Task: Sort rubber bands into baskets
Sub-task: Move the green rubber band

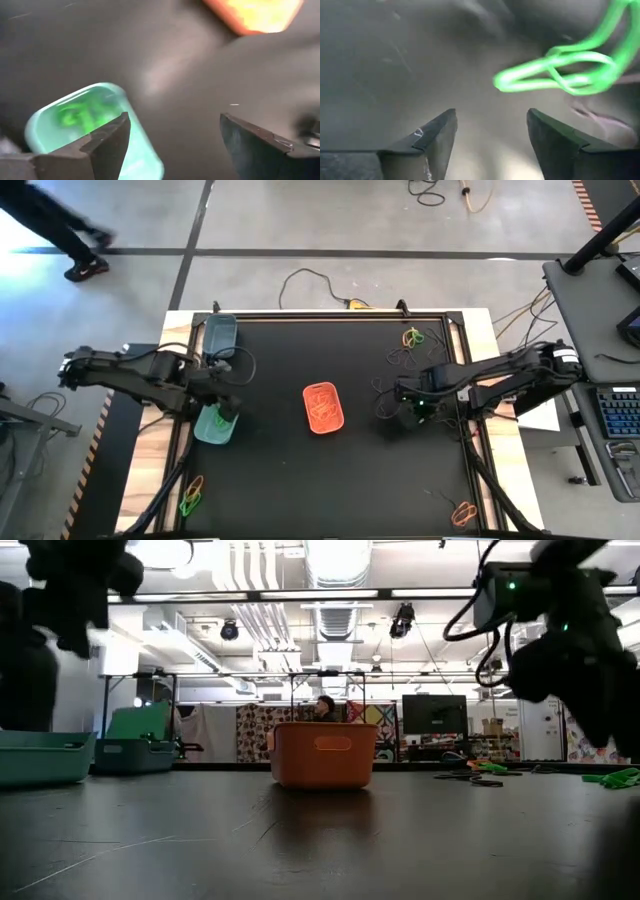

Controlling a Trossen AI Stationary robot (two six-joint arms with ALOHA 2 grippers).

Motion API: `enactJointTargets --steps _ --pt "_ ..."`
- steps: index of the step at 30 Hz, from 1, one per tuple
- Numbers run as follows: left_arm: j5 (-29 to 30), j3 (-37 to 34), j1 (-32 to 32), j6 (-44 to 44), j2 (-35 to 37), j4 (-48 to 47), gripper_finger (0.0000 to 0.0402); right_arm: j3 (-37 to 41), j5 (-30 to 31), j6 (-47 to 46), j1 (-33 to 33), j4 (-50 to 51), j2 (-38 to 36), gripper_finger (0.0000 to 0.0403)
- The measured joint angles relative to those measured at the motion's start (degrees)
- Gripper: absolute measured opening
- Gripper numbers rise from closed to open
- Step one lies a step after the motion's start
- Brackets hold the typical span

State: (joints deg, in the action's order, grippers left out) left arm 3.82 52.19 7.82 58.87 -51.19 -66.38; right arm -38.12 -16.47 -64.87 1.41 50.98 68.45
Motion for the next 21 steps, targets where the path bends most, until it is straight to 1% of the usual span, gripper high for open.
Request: enactJointTargets --steps 4,8,11,13,19,21 --pt "2.2 1.2 4.0 0.4 0.0 6.7 0.0286 3.7 5.2 -4.1 0.1 -6.2 0.0 0.0205" --pt "7.1 2.6 7.7 0.6 -0.1 10.3 0.028 5.9 7.2 -7.3 0.0 -7.0 0.0 0.0165" --pt "12.4 3.5 9.9 0.1 0.4 11.0 0.0276 7.0 7.0 -9.6 0.0 -8.4 0.0 0.0127" --pt "14.9 4.1 11.1 -0.2 1.0 11.1 0.0273 7.4 6.3 -10.8 0.0 -8.4 0.0 0.0101" --pt "20.8 5.0 13.1 -1.2 3.0 11.1 0.0267 7.4 5.0 -10.0 0.0 -8.2 0.0 0.0024" --pt "21.5 5.0 13.1 -1.4 3.8 11.1 0.0266 5.9 4.0 -9.1 -0.1 -7.9 0.0 0.0014"
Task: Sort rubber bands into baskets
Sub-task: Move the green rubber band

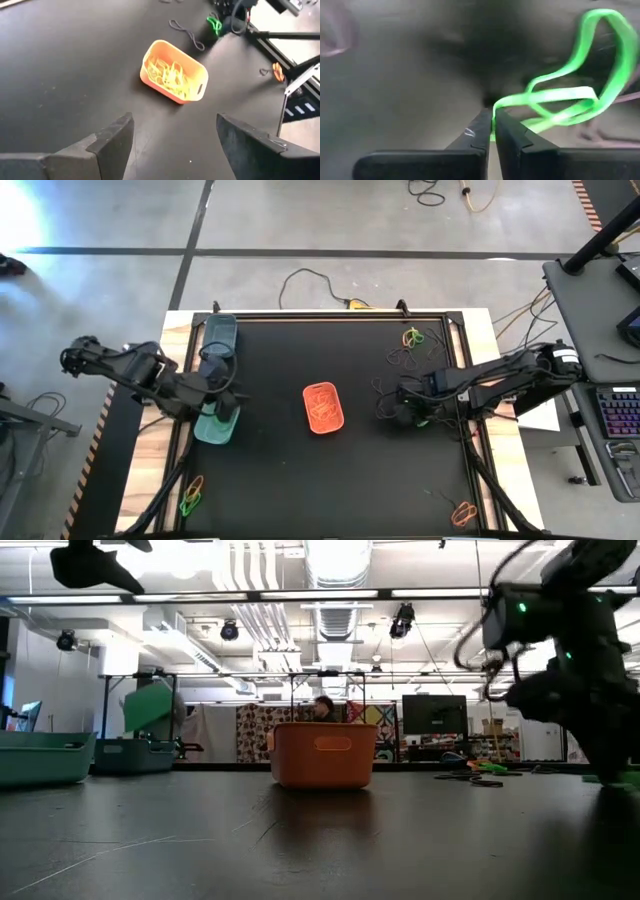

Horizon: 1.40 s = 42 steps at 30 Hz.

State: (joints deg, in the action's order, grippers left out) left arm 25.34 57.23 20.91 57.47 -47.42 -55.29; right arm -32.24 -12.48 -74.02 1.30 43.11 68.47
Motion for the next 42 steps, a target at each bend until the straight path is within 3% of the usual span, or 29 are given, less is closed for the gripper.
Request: enactJointTargets --steps 7,13,22,28,32,36,42 --pt "5.5 0.0 0.0 -2.6 2.4 0.0 0.0266 -11.6 3.7 4.2 0.3 -0.1 0.8 0.0011" --pt "7.7 -0.3 -1.5 -6.5 3.4 3.6 0.0266 -21.4 6.4 17.8 6.4 -2.9 6.1 0.0011" --pt "8.1 -2.9 -10.5 -9.5 2.1 9.3 0.0266 -36.3 6.1 37.8 16.8 -21.9 28.0 0.0011" --pt "2.0 -9.2 -17.7 -11.6 2.2 18.2 0.0266 -49.3 5.1 45.4 19.6 -22.4 42.4 0.0011" --pt "-0.4 -15.6 -21.0 -13.3 1.1 24.6 0.0266 -54.9 3.3 49.4 20.0 -20.3 47.7 0.0013" --pt "-1.3 -21.6 -22.0 -21.1 -0.8 34.2 0.0266 -57.3 0.1 52.7 19.9 -17.7 49.4 0.0048" --pt "-5.2 -26.6 -25.5 -24.0 -4.3 43.6 0.0266 -56.9 -0.6 57.4 20.0 -16.7 46.8 0.0154"
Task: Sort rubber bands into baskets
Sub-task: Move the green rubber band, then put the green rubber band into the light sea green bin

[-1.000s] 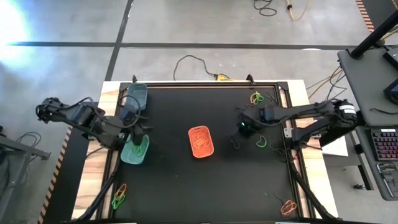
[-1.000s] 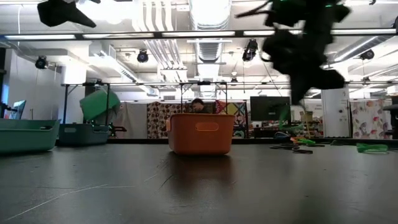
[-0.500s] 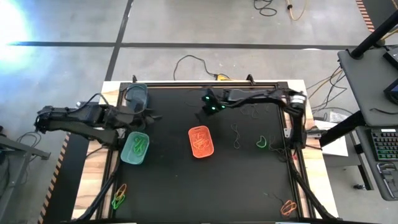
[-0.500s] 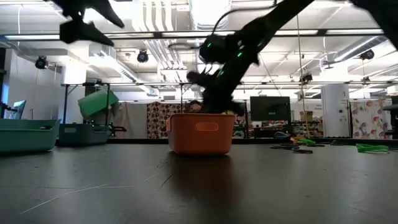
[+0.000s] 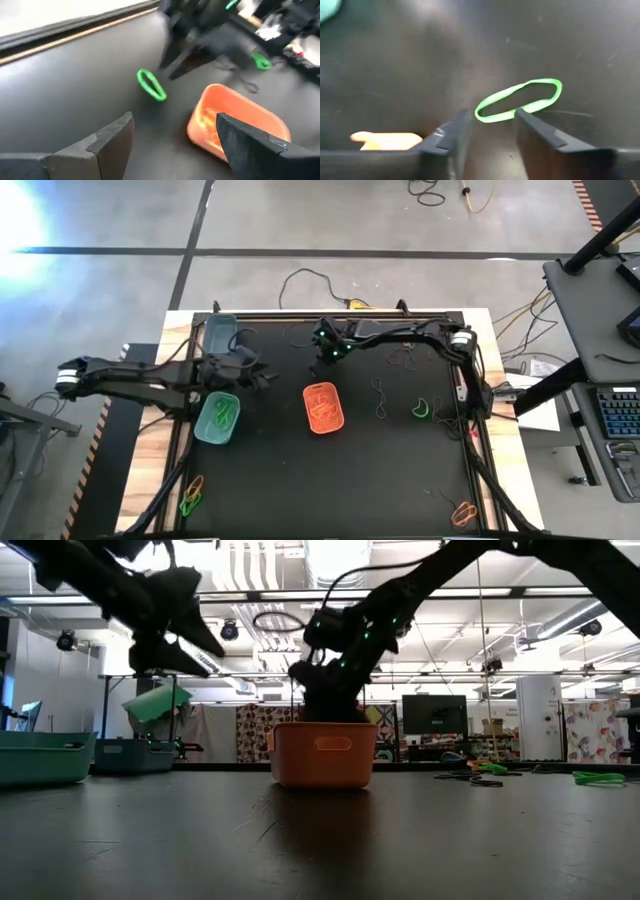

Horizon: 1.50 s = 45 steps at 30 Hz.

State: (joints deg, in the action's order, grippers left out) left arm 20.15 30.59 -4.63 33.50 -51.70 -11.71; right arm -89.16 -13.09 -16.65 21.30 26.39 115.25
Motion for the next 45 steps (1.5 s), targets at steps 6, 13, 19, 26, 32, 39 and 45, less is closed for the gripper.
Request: enactJointTargets --steps 6,13,19,26,32,39,45 --pt "-1.6 0.7 -5.6 -3.8 -4.9 1.0 0.0265 1.1 0.7 3.4 -0.2 -0.1 -3.5 0.0231" --pt "-7.5 1.0 -10.4 -4.6 -10.5 1.2 0.0254 1.2 0.7 4.6 -0.3 0.4 -3.9 0.0262" --pt "-8.9 2.2 -12.7 -4.7 -16.7 4.7 0.0264 1.2 0.7 3.7 -0.5 5.6 -5.7 0.029" --pt "-12.7 7.5 -15.5 -13.7 -28.3 7.5 0.0292 1.3 1.7 2.8 -2.4 11.6 -7.1 0.034" --pt "-20.2 11.1 -17.1 -19.6 -37.4 13.0 0.0297 1.4 4.2 -0.7 -2.7 19.0 -9.5 0.0363" --pt "-22.8 14.3 -21.8 -22.9 -44.3 19.4 0.0285 1.7 15.2 -5.1 -3.7 27.0 -19.3 0.0364" --pt "-23.2 18.4 -20.1 -24.9 -51.2 23.3 0.0279 2.8 25.2 -10.6 -3.6 30.3 -29.7 0.0364"
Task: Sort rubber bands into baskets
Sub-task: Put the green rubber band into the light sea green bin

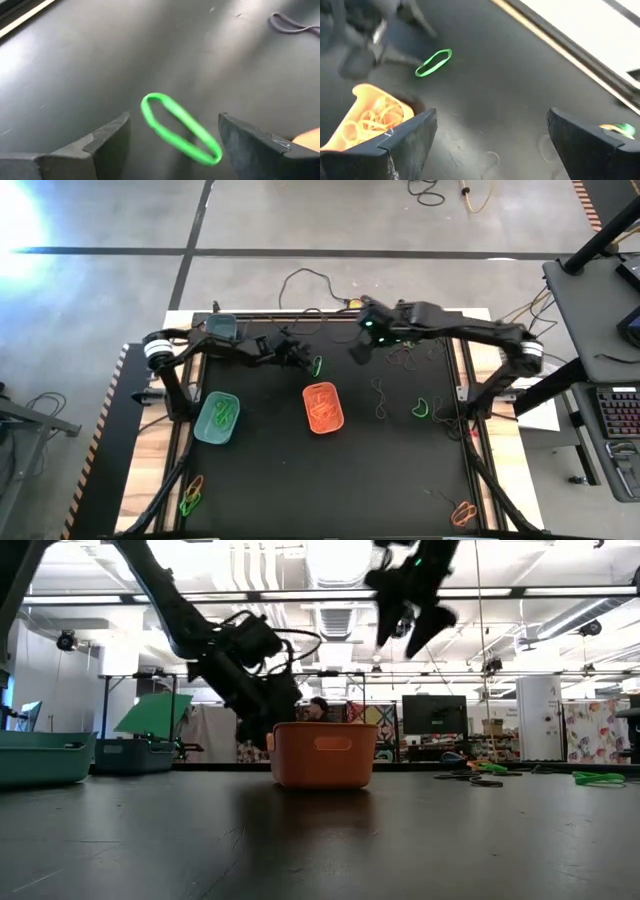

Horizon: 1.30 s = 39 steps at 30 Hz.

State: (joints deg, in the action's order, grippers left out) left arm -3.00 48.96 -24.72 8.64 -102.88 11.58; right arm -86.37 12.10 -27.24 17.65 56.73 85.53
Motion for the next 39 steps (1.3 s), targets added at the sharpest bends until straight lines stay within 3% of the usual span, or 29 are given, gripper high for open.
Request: enactJointTargets --steps 2,5,9,14,18,26,35,39 --pt "0.8 1.1 0.4 0.2 -1.6 1.5 0.0279 1.0 2.3 -1.4 0.0 0.7 -3.3 0.0364" --pt "6.6 2.5 0.5 2.1 -3.9 1.9 0.0278 3.5 4.7 -3.5 0.0 1.3 -8.0 0.0364" --pt "7.2 3.3 1.8 3.9 -6.8 1.9 0.0274 8.2 8.8 -6.2 0.0 1.6 -13.6 0.0364" --pt "12.2 6.3 5.3 5.1 -10.5 2.0 0.0241 15.1 12.1 -7.2 0.0 1.5 -20.3 0.0364" --pt "14.1 10.7 6.5 6.1 -12.7 -3.5 0.0184 19.5 11.9 -7.3 0.0 2.2 -24.9 0.0364" --pt "15.3 16.6 5.7 8.3 -13.4 -14.1 0.0013 25.1 11.5 -7.3 0.0 3.0 -33.9 0.0364" --pt "13.6 27.6 6.1 7.0 -8.3 -35.0 0.0001 31.5 11.7 -3.8 -0.2 1.6 -42.8 0.0364" --pt "12.8 32.3 6.4 6.9 -1.8 -44.0 0.0 35.4 7.1 -1.2 -1.2 -2.7 -46.5 0.0363"
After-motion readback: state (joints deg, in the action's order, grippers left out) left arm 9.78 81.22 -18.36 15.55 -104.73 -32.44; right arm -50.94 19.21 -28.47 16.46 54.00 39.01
